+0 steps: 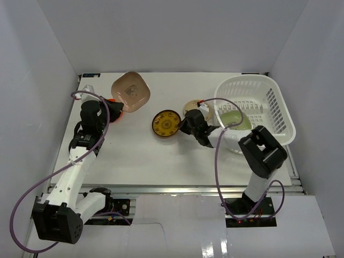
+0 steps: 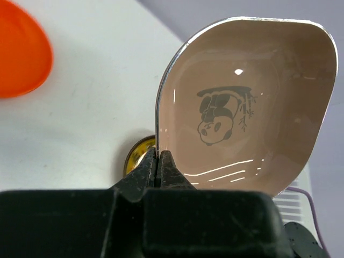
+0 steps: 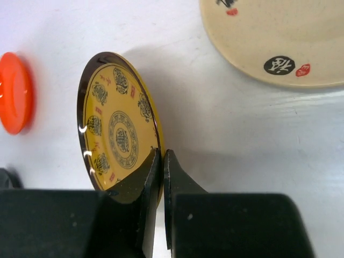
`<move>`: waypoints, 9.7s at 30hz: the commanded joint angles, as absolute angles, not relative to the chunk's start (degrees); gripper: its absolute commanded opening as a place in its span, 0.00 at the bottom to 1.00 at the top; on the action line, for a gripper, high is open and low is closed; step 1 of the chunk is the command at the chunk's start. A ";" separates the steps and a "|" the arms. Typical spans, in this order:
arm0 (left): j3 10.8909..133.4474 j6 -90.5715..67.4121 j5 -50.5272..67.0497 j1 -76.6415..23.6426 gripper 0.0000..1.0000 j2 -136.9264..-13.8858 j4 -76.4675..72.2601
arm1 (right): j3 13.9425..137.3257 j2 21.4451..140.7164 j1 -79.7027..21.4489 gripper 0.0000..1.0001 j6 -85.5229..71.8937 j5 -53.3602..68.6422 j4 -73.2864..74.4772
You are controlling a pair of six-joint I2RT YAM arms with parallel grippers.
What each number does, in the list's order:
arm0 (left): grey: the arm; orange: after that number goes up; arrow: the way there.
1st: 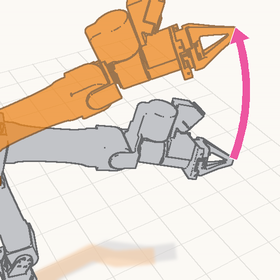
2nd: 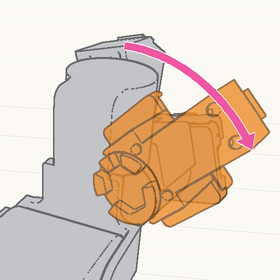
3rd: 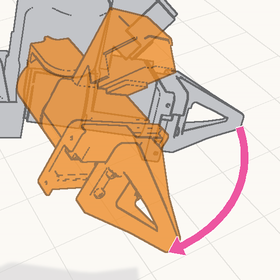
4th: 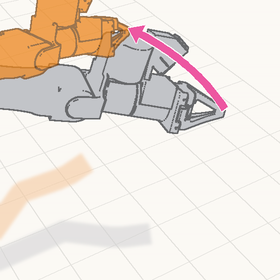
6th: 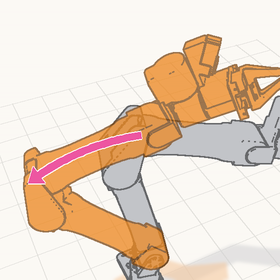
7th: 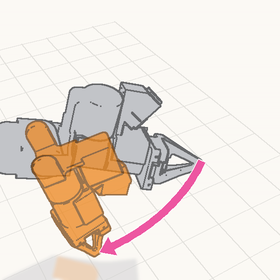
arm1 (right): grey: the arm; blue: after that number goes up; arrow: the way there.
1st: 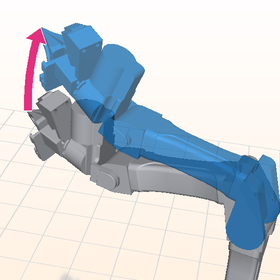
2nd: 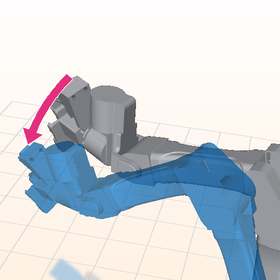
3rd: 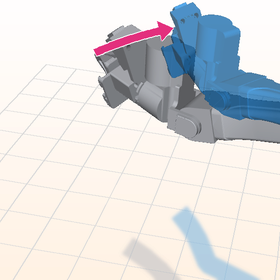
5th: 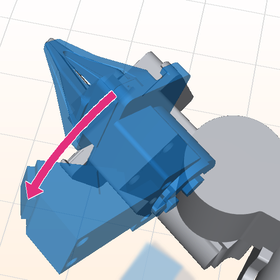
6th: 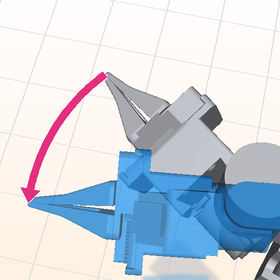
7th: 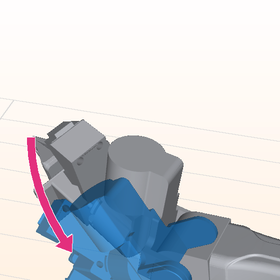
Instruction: Place the plates into the plastic bin on the countertop
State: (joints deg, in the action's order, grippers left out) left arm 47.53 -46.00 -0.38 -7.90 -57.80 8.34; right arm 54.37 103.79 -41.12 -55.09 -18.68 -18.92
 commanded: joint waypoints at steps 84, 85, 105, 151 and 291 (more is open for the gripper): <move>55.46 -44.38 2.02 5.27 0.77 -82.34 12.74 | 82.97 103.51 -37.35 0.60 7.35 -17.94 22.34; 55.37 -45.52 2.37 6.58 0.76 -83.14 12.48 | 83.66 104.84 -37.44 0.61 8.34 -17.49 21.98; 63.19 -46.14 3.96 11.69 0.72 -100.45 11.42 | 96.68 128.50 -37.44 0.36 15.29 -22.85 20.84; 61.09 -44.91 11.60 7.74 0.00 -94.07 1.32 | 60.30 79.28 -24.52 0.21 -0.08 -32.78 11.07; 32.61 -48.26 30.14 -11.77 0.00 -62.32 -10.19 | 54.67 79.80 -39.02 1.00 -27.07 13.10 -10.90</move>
